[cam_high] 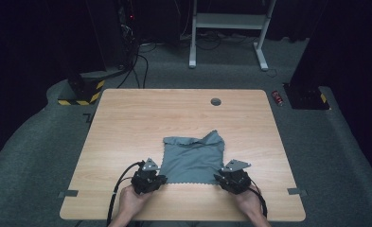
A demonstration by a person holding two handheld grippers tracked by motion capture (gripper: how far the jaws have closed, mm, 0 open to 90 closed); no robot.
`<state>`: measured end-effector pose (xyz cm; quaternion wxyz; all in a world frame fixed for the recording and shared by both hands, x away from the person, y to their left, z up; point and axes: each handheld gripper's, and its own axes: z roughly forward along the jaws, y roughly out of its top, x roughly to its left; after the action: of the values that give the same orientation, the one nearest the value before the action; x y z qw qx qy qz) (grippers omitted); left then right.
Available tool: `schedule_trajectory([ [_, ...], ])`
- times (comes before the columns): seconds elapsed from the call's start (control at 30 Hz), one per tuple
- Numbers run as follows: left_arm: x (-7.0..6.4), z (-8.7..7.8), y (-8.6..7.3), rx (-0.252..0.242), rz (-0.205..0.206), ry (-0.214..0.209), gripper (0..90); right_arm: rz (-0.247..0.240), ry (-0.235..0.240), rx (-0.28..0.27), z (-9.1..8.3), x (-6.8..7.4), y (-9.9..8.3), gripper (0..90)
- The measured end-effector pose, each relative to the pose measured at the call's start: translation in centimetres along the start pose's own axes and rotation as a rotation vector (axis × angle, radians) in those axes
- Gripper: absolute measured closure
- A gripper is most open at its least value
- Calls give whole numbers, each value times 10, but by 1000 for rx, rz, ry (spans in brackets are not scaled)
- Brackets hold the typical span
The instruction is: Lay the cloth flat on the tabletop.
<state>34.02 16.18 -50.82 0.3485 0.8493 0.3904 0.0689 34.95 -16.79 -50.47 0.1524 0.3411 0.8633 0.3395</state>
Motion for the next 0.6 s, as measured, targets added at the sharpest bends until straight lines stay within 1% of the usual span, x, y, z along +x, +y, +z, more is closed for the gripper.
schedule_trajectory([
  [0.03,4,-2,4,-16,3,22,737,7,-9,-22,2,0,4,712],
  [0.07,7,-3,8,-36,-16,30,691,14,-18,-38,5,-1,7,719],
  [0.1,13,-4,15,-58,-24,39,670,27,-18,-46,8,-2,10,722],
  [0.13,19,-5,22,-80,-38,62,646,37,-20,-49,13,-5,13,726],
  [0.17,24,-4,30,-90,-43,89,629,48,-21,-48,18,-6,16,730],
  [0.2,30,-3,38,-96,-42,103,624,53,-23,-47,23,-9,20,732],
  [0.27,39,3,51,-111,-52,115,619,78,-22,-53,30,-15,30,737],
  [0.3,44,10,57,-119,-61,121,613,89,-20,-55,34,-19,35,737],
  [0.33,47,14,60,-119,-72,117,608,92,-23,-55,39,-23,44,738],
  [0.4,52,27,68,-112,-92,111,604,108,6,-46,48,-29,57,745],
  [0.43,54,31,69,-106,-84,112,604,109,15,-29,56,-31,66,752],
  [0.5,54,41,72,-92,-89,119,598,104,29,-2,69,-33,76,759],
  [0.57,55,46,75,-86,-92,128,593,88,27,30,83,-35,84,765],
  [0.6,56,48,78,-87,-84,138,588,88,15,33,89,-36,87,770],
])
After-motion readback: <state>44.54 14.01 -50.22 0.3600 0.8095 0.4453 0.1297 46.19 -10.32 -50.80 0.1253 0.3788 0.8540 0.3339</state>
